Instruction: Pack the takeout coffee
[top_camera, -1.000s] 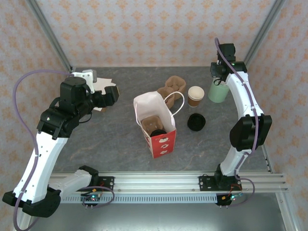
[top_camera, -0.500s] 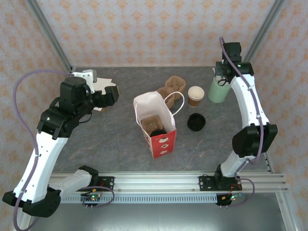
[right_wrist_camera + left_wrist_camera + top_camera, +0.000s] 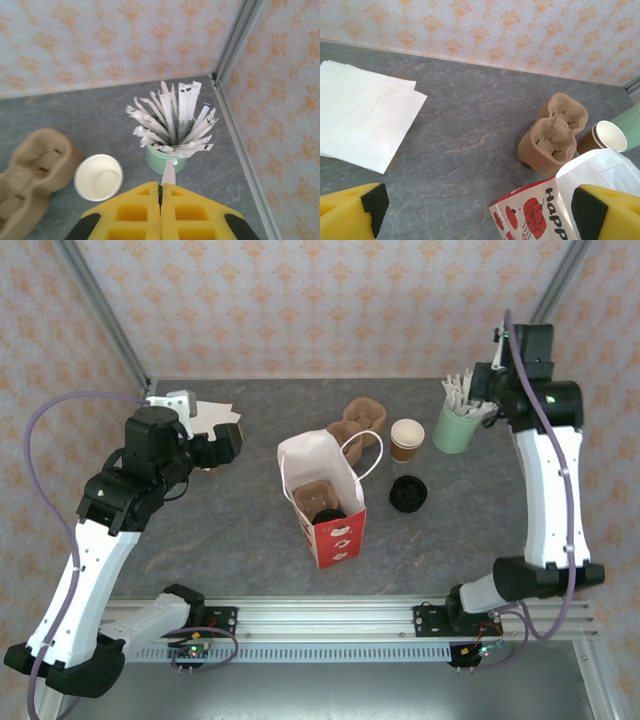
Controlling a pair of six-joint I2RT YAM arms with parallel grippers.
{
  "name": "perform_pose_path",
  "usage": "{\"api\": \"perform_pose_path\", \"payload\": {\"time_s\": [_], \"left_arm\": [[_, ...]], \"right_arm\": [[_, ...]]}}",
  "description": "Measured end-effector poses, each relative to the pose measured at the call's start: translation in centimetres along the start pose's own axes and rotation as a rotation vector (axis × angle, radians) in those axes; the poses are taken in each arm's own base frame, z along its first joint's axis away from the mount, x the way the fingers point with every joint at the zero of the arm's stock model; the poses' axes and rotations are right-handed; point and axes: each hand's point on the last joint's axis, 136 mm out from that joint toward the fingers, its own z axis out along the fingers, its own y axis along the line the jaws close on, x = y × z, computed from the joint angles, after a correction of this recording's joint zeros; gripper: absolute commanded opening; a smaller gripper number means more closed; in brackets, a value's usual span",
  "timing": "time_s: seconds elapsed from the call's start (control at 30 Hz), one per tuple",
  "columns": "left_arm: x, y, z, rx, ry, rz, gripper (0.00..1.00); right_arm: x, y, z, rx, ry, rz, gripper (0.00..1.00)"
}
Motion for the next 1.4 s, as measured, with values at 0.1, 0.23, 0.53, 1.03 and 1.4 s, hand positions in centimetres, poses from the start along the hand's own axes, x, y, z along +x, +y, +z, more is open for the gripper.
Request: {"api": "perform_pose_path", "payload": {"time_s": [0.1,0.23,0.53,1.03,1.4], "left_arm": [[-0.1,0.3,-0.2,-0.014,-0.011,-0.001,0.98],[-0.1,0.6,-0.3,-0.027,-0.019,-0.002,0.97],[0.2,1.0,-0.2,-0.042,-0.02,-0.016,0.98],[0.2,1.1,-0.1,-0.048,-0.023,-0.027,0.98],[0.5,1.2,0.0,-0.052,-0.015,-0.026,0.98]], "right_arm": [[-1.0,1.1,-4.4,-0.113,-0.068,0.041,0.06],[-1.5,3.5,-8.9,-0.308,-0.123,0.091,0.06],[0.1,11.8,-15.8,-0.817,-0.056,0.121,0.05],[7.6,24.5,-12.7,-0.936,0.24,-0.197,0.04],[14.8,30.4,-7.4,-0.87,0.49,-0.427,0.05]]}}
